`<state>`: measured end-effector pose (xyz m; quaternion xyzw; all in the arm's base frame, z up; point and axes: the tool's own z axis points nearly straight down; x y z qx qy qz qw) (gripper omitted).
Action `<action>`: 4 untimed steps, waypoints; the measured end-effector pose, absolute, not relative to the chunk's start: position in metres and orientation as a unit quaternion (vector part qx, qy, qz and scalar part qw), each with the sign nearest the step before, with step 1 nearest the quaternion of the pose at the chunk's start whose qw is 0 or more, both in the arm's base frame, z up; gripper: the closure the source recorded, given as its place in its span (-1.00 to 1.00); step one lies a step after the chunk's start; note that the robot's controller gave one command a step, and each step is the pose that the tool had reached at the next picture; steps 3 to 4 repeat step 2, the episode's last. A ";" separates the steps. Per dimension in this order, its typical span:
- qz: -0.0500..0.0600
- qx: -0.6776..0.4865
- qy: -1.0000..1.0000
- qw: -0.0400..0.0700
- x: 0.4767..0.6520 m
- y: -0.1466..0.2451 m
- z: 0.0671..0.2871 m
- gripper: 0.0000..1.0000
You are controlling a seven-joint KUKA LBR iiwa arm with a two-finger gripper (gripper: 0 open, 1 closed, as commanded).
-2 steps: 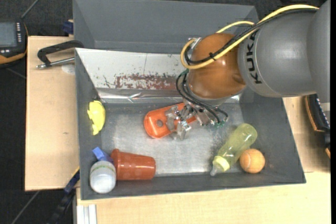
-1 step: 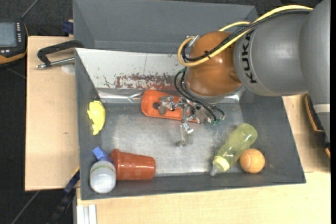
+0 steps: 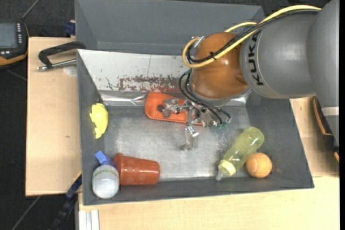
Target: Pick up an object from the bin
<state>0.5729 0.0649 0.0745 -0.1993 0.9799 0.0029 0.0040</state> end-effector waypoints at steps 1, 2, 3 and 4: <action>0.004 -0.148 0.989 0.006 0.594 0.051 0.073 -1.00; 0.003 -0.262 0.965 0.009 0.603 0.044 0.072 1.00; 0.003 -0.262 0.965 0.009 0.603 0.044 0.072 1.00; 0.003 -0.262 0.965 0.009 0.603 0.044 0.072 1.00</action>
Offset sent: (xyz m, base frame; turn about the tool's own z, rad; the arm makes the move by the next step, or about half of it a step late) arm 0.0278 -0.0220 -0.0045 -0.1316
